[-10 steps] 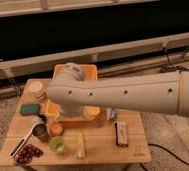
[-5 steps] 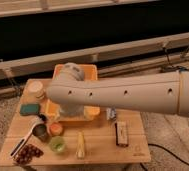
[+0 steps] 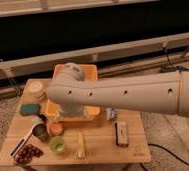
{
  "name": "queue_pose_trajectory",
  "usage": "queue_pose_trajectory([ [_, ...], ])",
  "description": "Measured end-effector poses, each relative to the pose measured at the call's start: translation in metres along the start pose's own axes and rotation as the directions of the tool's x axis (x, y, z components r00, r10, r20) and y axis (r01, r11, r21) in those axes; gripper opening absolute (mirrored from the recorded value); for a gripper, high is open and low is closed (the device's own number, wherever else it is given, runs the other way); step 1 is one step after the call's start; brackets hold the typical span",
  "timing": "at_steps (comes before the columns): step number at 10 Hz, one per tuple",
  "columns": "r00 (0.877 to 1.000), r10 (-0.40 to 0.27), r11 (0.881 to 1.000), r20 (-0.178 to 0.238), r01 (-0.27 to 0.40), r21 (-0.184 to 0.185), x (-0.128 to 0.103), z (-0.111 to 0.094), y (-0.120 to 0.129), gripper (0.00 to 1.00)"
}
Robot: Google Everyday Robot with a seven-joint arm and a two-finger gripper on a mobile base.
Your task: Stack cups into tray
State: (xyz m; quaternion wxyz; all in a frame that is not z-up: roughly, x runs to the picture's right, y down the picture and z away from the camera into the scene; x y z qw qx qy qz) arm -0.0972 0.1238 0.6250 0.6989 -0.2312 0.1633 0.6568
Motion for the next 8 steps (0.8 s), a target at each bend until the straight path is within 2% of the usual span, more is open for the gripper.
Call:
queue_pose_trajectory([
  [5, 1.000, -0.012, 1.000, -0.007, 0.012, -0.009, -0.003, 0.002, 0.004, 0.80],
  [7, 0.999, -0.038, 0.999, -0.031, 0.037, -0.026, -0.010, 0.012, 0.028, 0.80],
  [8, 0.998, -0.052, 0.998, -0.045, 0.050, -0.036, -0.018, 0.020, 0.051, 0.80],
])
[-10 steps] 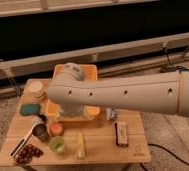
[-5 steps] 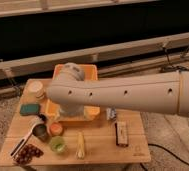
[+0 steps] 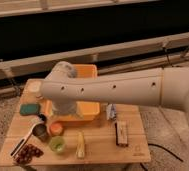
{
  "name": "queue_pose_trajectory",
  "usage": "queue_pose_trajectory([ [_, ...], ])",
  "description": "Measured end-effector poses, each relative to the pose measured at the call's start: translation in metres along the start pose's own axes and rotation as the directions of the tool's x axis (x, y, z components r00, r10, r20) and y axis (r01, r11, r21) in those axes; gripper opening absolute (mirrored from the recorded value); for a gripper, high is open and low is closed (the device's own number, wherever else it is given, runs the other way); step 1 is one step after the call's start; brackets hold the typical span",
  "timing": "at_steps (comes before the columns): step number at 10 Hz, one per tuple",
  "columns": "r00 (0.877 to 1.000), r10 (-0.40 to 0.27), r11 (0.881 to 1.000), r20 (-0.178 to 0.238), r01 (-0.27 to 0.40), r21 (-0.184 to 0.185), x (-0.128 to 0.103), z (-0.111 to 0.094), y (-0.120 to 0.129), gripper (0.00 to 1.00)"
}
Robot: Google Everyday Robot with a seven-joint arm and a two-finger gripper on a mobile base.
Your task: Stack cups into tray
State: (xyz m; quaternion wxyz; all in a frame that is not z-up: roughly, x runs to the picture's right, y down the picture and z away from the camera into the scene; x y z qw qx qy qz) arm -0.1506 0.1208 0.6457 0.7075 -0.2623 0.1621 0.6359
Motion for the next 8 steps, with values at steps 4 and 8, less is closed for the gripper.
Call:
queue_pose_trajectory([
  [4, 0.999, -0.025, 0.999, -0.036, 0.024, -0.024, -0.030, 0.032, 0.057, 0.80],
  [8, 0.996, -0.036, 0.998, -0.087, 0.032, -0.045, -0.031, 0.071, 0.071, 0.80],
])
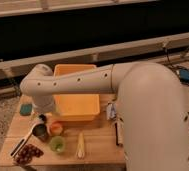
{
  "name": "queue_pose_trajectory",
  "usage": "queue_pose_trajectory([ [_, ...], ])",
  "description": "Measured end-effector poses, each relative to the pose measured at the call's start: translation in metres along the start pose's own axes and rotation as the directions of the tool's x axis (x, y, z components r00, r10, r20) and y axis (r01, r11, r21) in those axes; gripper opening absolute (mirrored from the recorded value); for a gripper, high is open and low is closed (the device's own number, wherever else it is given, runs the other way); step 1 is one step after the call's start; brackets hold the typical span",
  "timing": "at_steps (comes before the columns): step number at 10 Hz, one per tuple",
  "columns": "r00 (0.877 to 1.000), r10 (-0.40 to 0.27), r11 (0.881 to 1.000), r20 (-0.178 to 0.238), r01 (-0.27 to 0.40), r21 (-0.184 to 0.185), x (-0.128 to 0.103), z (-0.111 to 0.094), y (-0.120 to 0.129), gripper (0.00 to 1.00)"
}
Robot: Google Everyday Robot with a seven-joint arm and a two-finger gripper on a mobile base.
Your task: Stack cups into tray
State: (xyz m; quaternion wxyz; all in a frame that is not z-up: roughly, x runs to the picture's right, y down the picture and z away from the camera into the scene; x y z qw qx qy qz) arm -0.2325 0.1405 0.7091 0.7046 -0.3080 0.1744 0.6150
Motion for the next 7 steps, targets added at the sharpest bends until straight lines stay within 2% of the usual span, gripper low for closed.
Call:
queue_pose_trajectory([
  [2, 0.999, -0.038, 0.999, -0.030, 0.038, 0.002, 0.013, 0.019, -0.007, 0.80],
  [4, 0.993, -0.100, 0.995, -0.059, 0.101, 0.011, 0.028, 0.039, -0.001, 0.80],
  [7, 0.988, -0.131, 0.991, -0.084, 0.133, 0.030, 0.035, 0.053, -0.005, 0.80],
])
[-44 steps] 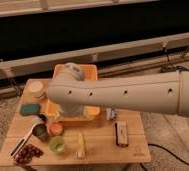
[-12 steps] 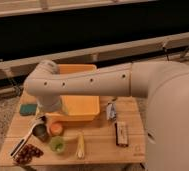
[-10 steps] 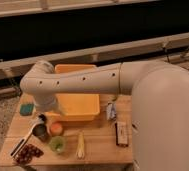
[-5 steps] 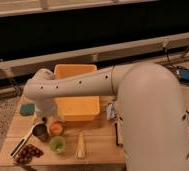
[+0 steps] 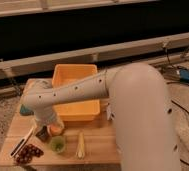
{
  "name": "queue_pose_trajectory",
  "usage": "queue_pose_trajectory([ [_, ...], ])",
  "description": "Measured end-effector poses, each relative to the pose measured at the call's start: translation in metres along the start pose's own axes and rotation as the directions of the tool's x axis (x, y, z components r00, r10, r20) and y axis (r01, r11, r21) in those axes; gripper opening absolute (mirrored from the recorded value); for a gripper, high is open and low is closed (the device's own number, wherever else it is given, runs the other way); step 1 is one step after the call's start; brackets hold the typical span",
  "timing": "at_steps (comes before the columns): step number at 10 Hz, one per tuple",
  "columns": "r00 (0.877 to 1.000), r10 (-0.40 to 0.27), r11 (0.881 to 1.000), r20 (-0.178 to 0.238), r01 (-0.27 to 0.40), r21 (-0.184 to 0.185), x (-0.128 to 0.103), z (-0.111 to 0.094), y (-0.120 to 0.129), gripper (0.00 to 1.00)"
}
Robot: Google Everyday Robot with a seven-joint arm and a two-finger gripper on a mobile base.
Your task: Stack cups into tray
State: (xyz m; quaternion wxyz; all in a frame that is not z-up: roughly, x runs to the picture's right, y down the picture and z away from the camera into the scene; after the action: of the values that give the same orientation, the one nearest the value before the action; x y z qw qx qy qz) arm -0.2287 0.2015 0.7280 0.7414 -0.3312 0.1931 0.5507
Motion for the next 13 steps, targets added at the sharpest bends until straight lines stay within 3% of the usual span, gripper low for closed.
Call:
queue_pose_trajectory([
  [6, 0.998, 0.057, 0.998, 0.006, -0.057, 0.012, -0.010, 0.006, -0.021, 0.80],
  [11, 1.000, 0.031, 0.998, 0.002, -0.031, 0.049, -0.012, 0.016, -0.011, 0.80],
  [13, 1.000, 0.020, 0.998, 0.001, -0.020, 0.059, -0.013, 0.019, -0.008, 0.70],
])
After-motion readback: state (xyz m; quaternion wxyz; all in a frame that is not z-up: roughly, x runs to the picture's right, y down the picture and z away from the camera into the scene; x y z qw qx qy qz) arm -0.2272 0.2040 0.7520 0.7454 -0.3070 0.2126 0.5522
